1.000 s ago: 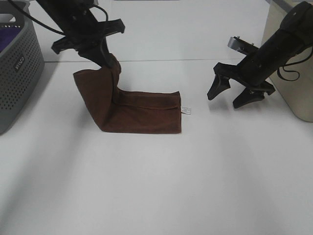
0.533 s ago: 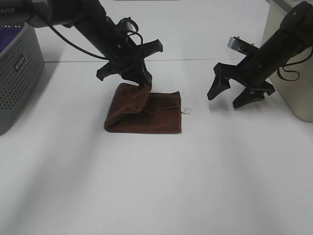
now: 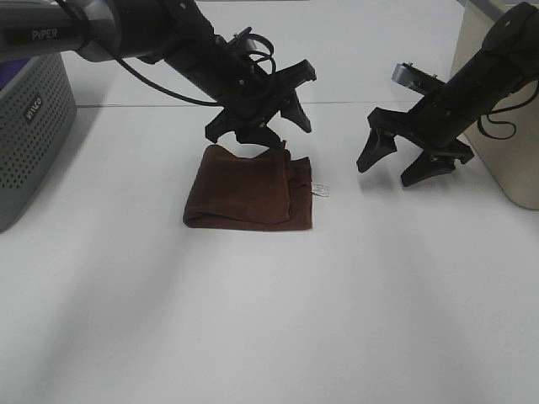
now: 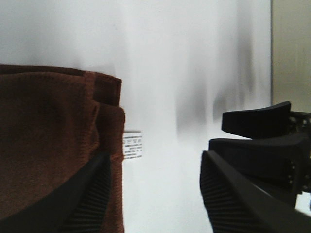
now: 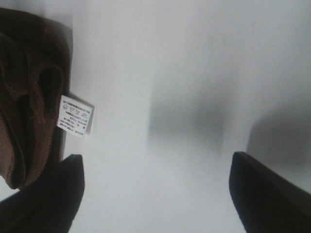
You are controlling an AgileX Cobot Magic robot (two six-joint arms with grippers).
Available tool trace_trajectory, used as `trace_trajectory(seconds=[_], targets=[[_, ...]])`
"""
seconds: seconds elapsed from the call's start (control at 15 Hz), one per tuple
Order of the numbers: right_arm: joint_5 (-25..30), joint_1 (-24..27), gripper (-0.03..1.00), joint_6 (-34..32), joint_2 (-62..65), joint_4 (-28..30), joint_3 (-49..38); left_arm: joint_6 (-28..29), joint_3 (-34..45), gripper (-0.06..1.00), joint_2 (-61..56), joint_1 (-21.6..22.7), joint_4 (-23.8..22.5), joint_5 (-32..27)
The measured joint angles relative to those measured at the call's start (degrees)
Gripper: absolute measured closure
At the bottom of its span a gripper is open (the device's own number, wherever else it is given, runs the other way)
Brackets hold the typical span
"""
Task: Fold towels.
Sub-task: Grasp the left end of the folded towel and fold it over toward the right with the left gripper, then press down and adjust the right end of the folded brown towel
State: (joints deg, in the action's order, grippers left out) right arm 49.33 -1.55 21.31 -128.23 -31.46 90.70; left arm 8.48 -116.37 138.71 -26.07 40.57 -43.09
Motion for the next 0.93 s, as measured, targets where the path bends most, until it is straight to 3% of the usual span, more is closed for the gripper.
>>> trace_trajectory(seconds=[0.13,0.27,0.4,0.6,0.93], targets=[[0.5,0.0,0.20,0.0,0.0,-0.5,0.0,-4.4,0.0,0.32,-0.1,0.0,3.8,0.1],[2.3,0.0,0.20,0.3,0.0,-3.8,0.0,-10.4,0.0,0.31,-0.9,0.3,3.0,-0.1],[4.6,0.0,0.20,3.4,0.0,-10.4,0.0,-13.3,0.0,0.31,-3.2,2.3,-1.5,-0.3],[7.0,-1.2,0.20,7.7,0.0,-21.8,0.0,-12.6,-0.1,0.31,-4.4,7.3,-7.9,-2.5],[5.4,-9.9,0.22,14.1,0.0,-32.8,0.0,-8.5,-0.1,0.31,-4.4,11.5,-21.4,-8.3]])
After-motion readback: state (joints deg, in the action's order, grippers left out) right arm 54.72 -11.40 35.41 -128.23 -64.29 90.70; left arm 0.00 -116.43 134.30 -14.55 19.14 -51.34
